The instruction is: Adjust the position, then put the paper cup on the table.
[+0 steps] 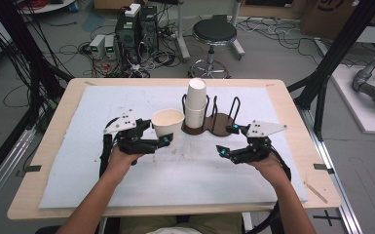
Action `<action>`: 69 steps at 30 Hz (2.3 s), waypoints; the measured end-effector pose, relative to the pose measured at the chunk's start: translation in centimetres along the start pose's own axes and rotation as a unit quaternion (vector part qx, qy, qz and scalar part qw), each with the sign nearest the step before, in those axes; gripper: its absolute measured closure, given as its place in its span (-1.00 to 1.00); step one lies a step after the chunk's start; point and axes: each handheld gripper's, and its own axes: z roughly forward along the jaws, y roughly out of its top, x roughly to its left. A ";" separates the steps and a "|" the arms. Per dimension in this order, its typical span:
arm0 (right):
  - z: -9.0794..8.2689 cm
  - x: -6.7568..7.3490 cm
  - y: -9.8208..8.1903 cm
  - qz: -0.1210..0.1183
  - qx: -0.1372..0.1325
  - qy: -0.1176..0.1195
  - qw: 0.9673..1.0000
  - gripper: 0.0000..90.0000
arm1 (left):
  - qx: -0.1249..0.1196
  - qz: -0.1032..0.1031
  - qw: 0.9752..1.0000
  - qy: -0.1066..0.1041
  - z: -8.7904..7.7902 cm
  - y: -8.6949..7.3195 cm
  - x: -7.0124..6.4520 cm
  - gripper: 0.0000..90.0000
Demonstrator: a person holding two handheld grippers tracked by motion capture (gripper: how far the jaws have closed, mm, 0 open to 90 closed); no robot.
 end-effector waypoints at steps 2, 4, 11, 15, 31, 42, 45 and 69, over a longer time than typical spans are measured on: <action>-0.5 -0.4 -0.6 0.005 0.003 -0.020 1.000 -0.52 | -0.012 -0.002 1.000 0.022 -0.6 0.2 0.2 -0.19; -1.1 -0.8 -1.2 0.016 0.002 -0.038 0.999 -0.52 | -0.025 -0.005 0.999 0.037 -1.1 0.5 0.5 -0.19; -2.4 -2.0 -2.2 0.040 -0.004 -0.084 0.996 -0.51 | -0.048 -0.004 0.996 0.070 -2.6 0.8 1.4 -0.20; -2.6 -2.1 -2.3 0.040 -0.005 -0.093 0.995 -0.51 | -0.063 -0.007 0.994 0.087 -3.3 0.7 1.6 -0.20; -2.4 -2.1 -2.6 0.040 0.006 -0.088 0.995 -0.51 | -0.093 -0.012 0.980 0.173 -6.1 0.0 4.9 -0.22; -1.9 -1.8 -2.4 0.030 0.005 -0.076 0.997 -0.51 | -0.042 -0.003 0.977 0.207 -6.0 -2.6 8.1 -0.24; -1.8 -1.7 -2.4 0.031 0.005 -0.076 0.997 -0.51 | -0.029 -0.022 0.978 0.206 -5.4 -3.4 9.0 -0.27; -1.5 -1.5 -2.4 0.034 0.007 -0.066 0.997 -0.49 | 0.115 -0.046 0.963 0.240 -2.0 -6.9 11.1 -0.26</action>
